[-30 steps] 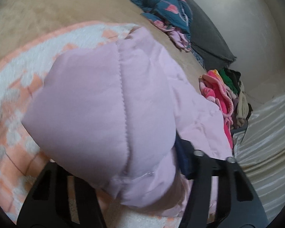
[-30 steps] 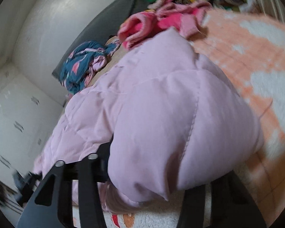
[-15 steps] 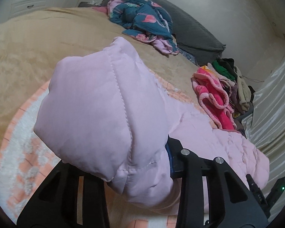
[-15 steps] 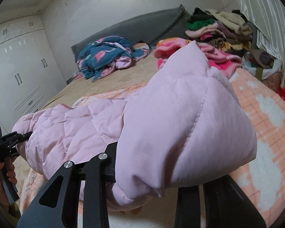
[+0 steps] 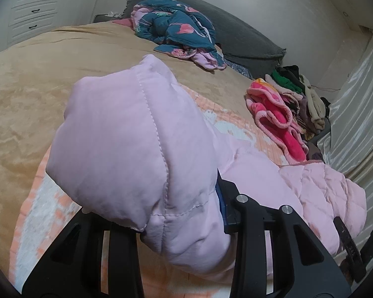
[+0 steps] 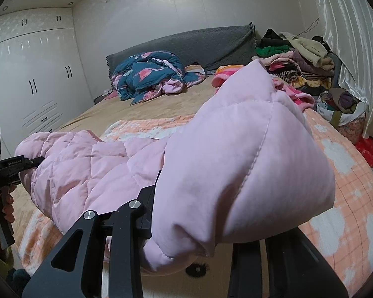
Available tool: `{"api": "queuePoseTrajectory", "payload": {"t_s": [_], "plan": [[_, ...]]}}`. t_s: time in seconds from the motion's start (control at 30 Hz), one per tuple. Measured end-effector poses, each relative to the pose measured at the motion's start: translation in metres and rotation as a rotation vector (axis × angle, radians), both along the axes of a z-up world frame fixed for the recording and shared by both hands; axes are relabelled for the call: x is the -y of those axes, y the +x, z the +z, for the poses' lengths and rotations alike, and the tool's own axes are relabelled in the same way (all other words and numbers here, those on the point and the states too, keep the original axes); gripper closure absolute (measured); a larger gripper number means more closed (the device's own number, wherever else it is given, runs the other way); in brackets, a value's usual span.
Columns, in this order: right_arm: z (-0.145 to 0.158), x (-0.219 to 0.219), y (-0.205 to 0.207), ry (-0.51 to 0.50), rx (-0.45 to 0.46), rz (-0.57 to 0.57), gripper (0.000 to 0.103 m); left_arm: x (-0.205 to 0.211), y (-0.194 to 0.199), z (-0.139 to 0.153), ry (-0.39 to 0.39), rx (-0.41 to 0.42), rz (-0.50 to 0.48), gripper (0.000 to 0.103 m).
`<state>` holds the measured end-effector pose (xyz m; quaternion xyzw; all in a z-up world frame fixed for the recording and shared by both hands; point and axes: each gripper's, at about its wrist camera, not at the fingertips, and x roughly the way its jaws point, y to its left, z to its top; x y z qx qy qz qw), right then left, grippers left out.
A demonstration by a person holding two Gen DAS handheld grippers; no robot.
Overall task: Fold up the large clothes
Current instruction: 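Grasp the jacket bundle with both tools and roll it over onto itself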
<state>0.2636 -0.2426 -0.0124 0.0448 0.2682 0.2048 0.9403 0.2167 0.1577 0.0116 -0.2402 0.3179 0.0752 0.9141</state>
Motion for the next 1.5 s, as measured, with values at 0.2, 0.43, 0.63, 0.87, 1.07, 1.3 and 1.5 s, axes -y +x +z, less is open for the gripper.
{"api": "queuePoseTrajectory", "payload": {"t_s": [0.2, 0.43, 0.63, 0.87, 1.07, 1.3, 1.5], "plan": [[-0.005, 0.009, -0.023, 0.002, -0.016, -0.012, 0.073, 0.008, -0.022, -0.002, 0.023, -0.008, -0.023, 0.075], [-0.011, 0.009, -0.046, -0.008, -0.032, -0.021, 0.073, 0.013, -0.045, -0.010, 0.039, -0.017, -0.040, 0.075], [-0.019, 0.009, -0.053, 0.008, -0.089, -0.055, 0.071, 0.016, -0.060, -0.019, 0.059, -0.026, -0.048, 0.075], [-0.042, 0.020, -0.049, 0.074, -0.203, -0.111, 0.067, 0.017, -0.067, -0.033, 0.062, -0.057, -0.049, 0.073], [-0.055, 0.021, -0.042, 0.107, -0.274, -0.149, 0.061, 0.016, -0.067, -0.042, 0.069, -0.077, -0.039, 0.072], [-0.065, 0.026, -0.042, 0.119, -0.315, -0.168, 0.056, 0.017, -0.068, -0.047, 0.079, -0.088, -0.033, 0.071], [-0.076, 0.030, -0.037, 0.138, -0.373, -0.193, 0.047, 0.018, -0.067, -0.052, 0.082, -0.107, -0.023, 0.068]]}}
